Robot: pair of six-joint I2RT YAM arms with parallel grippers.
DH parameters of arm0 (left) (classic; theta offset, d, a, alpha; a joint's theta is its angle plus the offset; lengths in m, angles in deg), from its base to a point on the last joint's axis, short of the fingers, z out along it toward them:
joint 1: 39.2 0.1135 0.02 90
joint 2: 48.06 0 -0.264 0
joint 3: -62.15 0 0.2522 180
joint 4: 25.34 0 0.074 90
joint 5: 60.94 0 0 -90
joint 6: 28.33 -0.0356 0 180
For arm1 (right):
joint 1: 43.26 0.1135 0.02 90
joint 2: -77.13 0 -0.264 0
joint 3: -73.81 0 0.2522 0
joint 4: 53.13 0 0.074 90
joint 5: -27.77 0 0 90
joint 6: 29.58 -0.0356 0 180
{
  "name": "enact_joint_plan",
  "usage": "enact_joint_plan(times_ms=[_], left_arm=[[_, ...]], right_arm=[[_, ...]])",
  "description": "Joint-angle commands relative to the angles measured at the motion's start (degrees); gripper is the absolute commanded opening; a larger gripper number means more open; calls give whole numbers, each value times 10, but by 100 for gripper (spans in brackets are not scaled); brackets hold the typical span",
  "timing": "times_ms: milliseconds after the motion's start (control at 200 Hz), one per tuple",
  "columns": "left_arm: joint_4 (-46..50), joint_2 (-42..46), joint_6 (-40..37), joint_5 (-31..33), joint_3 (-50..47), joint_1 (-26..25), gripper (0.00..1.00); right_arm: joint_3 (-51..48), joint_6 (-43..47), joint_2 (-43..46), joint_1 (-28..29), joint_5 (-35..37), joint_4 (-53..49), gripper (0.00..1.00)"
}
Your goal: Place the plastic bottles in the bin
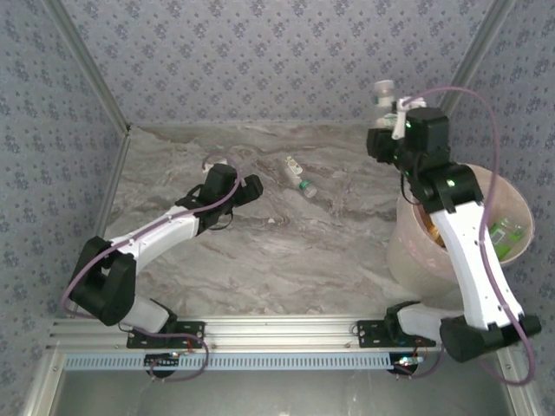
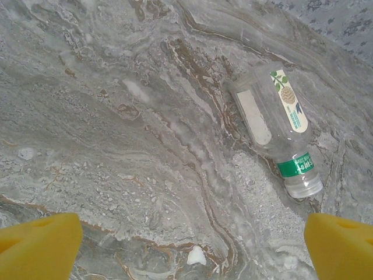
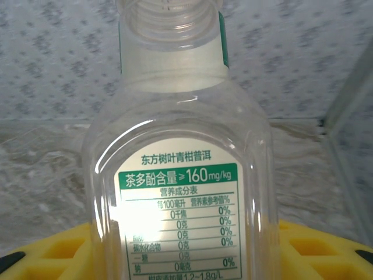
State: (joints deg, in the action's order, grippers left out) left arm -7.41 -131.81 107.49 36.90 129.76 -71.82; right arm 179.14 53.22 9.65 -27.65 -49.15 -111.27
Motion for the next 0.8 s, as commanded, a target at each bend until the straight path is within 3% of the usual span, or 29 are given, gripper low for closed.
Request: enact_joint_plan(times_ms=[0,245,345,565,794], left_arm=[[-13,-10,10,-17,21,4,98],[-3,-18,8,-33,37,3,98],[1,-17,6,-36,37,3,98],[5,-18,6,-40,37,3,98],[6,-25,5,-45,43,3,98]], right_arm=[[21,22,49,-29,137,-102,52],[26,-22,102,-92,256,-231,51],[9,-29,116,-105,268,-272,53],[-33,26,155,-130,174,-297,58],[-18,206,149,-163,36,-344,66]])
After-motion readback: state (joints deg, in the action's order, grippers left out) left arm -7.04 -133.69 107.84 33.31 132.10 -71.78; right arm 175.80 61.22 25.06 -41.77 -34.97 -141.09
